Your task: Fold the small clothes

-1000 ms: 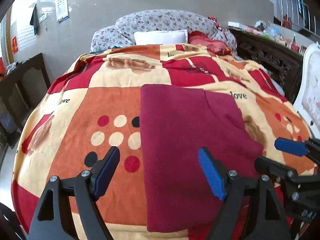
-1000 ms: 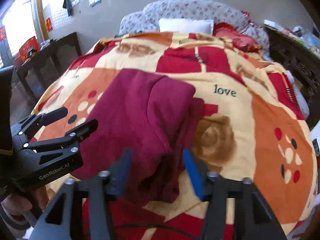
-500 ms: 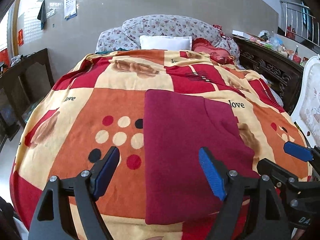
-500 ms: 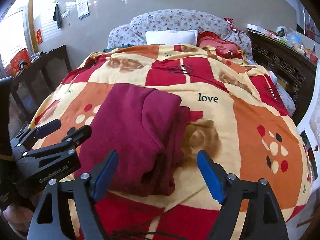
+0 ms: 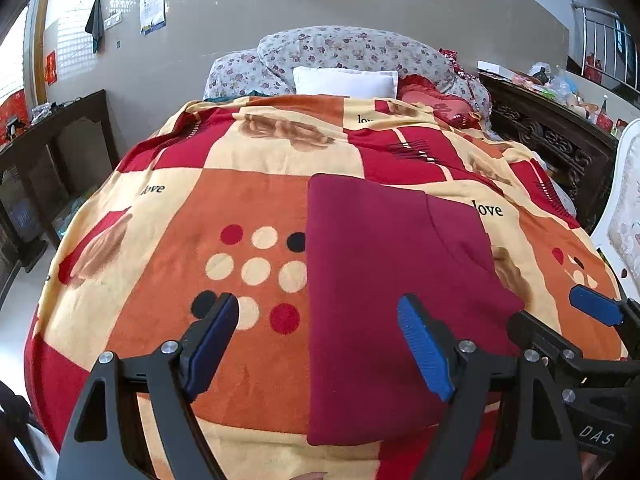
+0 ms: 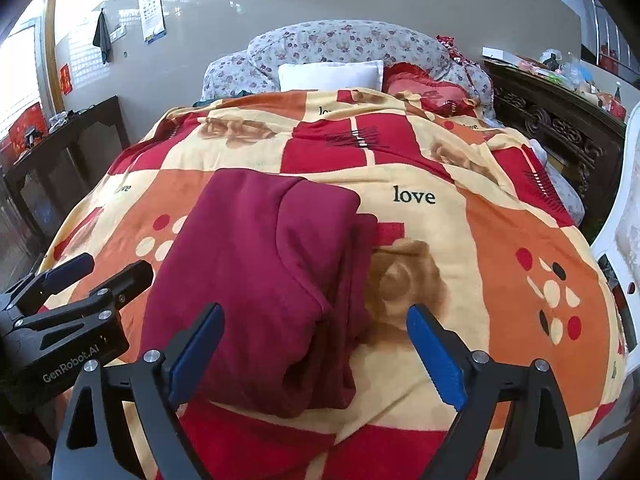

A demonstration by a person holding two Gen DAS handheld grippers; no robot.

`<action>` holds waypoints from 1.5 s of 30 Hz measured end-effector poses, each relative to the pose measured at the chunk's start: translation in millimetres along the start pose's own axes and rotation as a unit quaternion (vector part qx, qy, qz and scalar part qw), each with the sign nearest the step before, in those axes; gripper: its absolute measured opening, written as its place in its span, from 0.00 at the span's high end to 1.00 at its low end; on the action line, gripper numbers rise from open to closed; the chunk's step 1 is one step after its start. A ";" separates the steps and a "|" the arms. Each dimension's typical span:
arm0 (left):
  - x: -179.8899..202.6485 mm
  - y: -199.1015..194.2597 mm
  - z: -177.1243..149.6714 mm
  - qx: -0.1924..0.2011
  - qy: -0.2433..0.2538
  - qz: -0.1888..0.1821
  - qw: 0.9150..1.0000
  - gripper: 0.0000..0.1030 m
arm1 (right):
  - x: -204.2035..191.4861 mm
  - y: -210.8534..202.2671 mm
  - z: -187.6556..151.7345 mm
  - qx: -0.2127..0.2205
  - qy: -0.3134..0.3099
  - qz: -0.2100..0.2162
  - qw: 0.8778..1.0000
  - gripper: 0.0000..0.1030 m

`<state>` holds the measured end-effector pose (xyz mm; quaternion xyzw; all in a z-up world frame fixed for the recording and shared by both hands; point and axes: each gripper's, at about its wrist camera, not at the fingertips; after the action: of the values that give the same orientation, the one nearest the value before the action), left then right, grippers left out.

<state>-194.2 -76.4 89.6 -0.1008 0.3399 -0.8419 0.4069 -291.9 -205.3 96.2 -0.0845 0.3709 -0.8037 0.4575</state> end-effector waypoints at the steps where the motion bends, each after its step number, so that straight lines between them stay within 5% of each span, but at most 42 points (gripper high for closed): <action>1: -0.3 -0.2 0.1 0.000 0.001 0.001 1.000 0.21 | 0.3 -0.2 -0.1 0.000 0.001 0.000 1.000 0.07; 45: -0.2 1.8 -2.6 -0.004 0.004 0.007 1.000 0.21 | -0.2 10.2 -3.9 -0.017 0.014 0.009 1.000 0.06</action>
<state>-194.1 -75.7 86.5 -0.0972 0.3454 -0.8381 0.4108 -286.8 -206.2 86.6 -0.0783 0.3915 -0.7944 0.4578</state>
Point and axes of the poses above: each gripper's, at about its wrist camera, not at the fingertips, and y roughly the way its jaws point, x to its right, z to its top, and after that the axes turned 11 degrees about y, right-handed
